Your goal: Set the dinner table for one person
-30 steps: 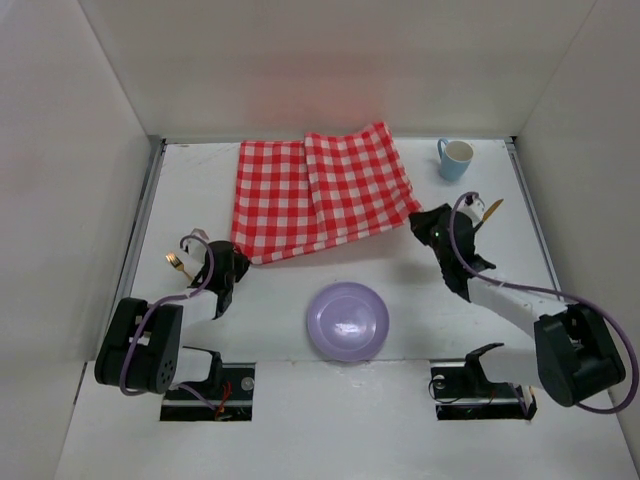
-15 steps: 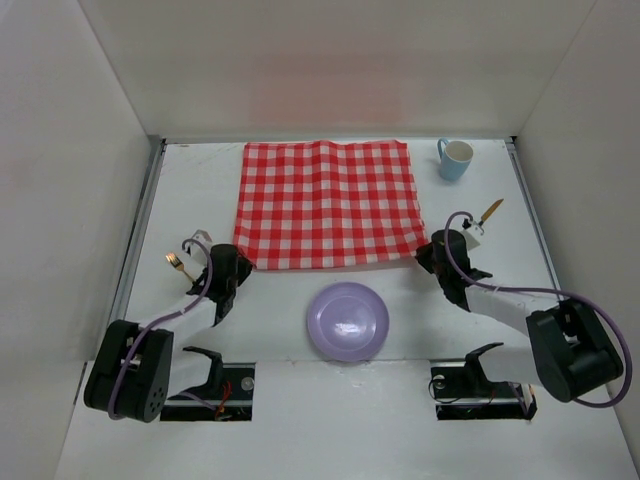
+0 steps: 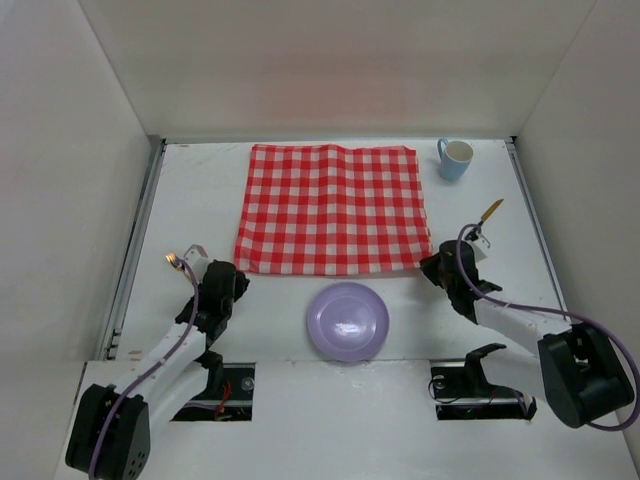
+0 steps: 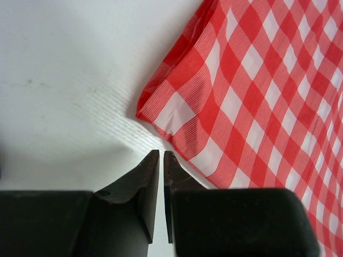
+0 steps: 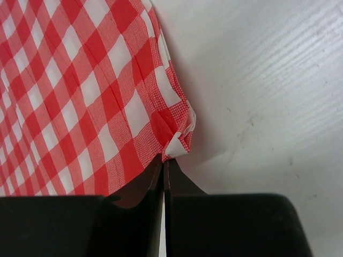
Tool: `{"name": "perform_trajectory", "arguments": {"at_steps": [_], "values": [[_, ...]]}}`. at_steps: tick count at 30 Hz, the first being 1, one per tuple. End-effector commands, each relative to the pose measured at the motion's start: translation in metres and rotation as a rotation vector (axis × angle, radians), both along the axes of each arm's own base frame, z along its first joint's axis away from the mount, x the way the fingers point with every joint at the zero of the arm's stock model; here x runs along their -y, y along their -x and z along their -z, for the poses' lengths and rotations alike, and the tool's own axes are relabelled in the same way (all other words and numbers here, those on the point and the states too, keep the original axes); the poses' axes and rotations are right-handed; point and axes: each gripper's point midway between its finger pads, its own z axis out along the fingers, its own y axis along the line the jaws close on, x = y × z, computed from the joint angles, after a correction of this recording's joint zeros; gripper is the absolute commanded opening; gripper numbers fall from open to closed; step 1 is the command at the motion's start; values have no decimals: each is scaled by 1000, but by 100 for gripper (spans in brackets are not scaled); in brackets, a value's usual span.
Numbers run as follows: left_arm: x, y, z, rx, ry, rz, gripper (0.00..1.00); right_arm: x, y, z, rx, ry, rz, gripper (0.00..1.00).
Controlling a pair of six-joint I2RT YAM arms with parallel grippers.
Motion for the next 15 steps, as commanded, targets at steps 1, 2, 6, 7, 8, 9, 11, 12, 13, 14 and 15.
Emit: {"name": "perform_trajectory", "arguments": {"at_steps": [1,2,6,7,8,9,11,12,13,14,15], "values": [[-7,24,19,-85,-26,-15,6,-3,9,0,-8,-25,-7,9],[-6,26,20,-84,-25,-10,6,-3,10,-1,-4,-23,-13,9],[-6,21,17,-51,-8,-33,17,2,11,-2,-4,-8,-11,10],[-2,14,9,-15,8,-26,25,2,10,-3,-3,-3,-11,10],[2,9,2,19,26,-21,33,1,8,-3,-4,5,-18,10],[4,4,-4,47,39,-19,41,0,6,-4,-3,13,-28,10],[8,-1,-8,58,52,-21,50,0,2,-5,-1,27,-33,10],[8,-4,-8,50,52,-25,53,0,1,-6,0,28,-34,10],[9,-6,-6,38,49,-26,54,-1,0,-6,0,28,-37,10],[9,-9,-5,24,40,-23,54,-2,-2,-5,-2,31,-41,10],[9,-13,-3,12,30,-23,54,-1,-3,-4,-2,37,-44,10]]}}
